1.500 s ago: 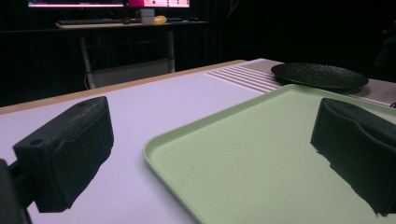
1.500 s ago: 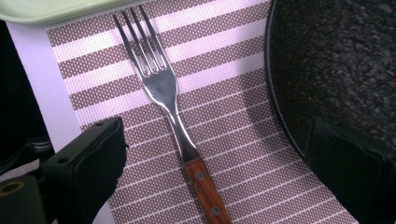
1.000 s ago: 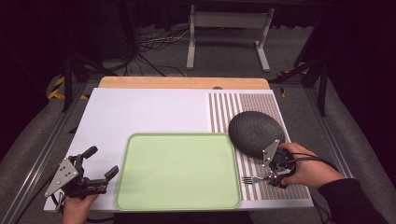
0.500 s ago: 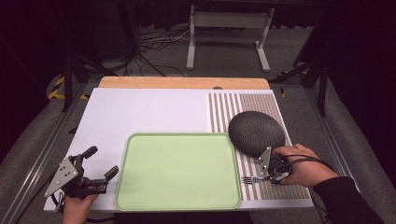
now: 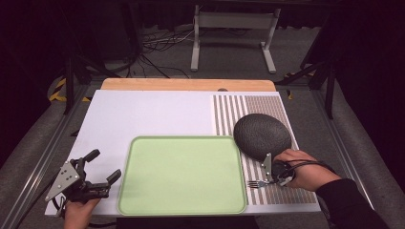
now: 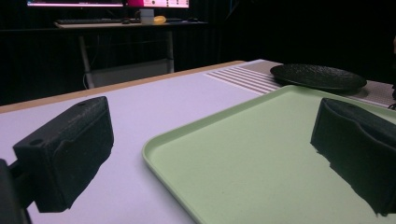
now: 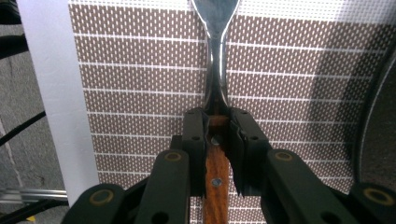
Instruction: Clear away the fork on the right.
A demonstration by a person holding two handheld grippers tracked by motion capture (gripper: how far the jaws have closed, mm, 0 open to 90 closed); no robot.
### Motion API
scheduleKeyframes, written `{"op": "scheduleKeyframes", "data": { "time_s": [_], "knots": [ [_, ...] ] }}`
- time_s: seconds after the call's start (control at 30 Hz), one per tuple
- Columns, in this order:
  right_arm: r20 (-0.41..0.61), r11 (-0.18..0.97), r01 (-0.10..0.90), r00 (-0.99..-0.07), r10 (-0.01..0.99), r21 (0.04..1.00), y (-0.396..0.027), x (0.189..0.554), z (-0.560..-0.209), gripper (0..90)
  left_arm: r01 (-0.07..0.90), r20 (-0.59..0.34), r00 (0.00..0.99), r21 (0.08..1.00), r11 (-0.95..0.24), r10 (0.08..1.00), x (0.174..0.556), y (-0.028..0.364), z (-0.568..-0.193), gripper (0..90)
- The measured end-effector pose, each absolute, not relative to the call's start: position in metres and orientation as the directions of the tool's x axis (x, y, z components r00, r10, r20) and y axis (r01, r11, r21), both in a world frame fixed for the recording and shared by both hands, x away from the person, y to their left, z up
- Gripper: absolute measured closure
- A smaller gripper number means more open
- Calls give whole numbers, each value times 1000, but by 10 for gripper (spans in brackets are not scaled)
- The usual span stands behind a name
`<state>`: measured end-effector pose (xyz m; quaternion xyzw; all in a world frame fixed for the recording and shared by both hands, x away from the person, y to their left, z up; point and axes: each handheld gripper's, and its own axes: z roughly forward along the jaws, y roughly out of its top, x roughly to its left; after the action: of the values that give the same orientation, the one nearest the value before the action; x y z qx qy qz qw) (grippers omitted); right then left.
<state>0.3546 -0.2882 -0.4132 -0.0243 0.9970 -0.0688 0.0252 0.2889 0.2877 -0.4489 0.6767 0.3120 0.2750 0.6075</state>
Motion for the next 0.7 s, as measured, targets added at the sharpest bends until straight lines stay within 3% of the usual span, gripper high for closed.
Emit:
{"op": "scheduleKeyframes", "data": {
  "time_s": [0.7],
  "knots": [
    [-89, 994, -19, -996, -29, -106, -284, 351, -385, 780, 92, -12, 652, 994, -64, 758, 289, 288, -449, 0]
  ]
}}
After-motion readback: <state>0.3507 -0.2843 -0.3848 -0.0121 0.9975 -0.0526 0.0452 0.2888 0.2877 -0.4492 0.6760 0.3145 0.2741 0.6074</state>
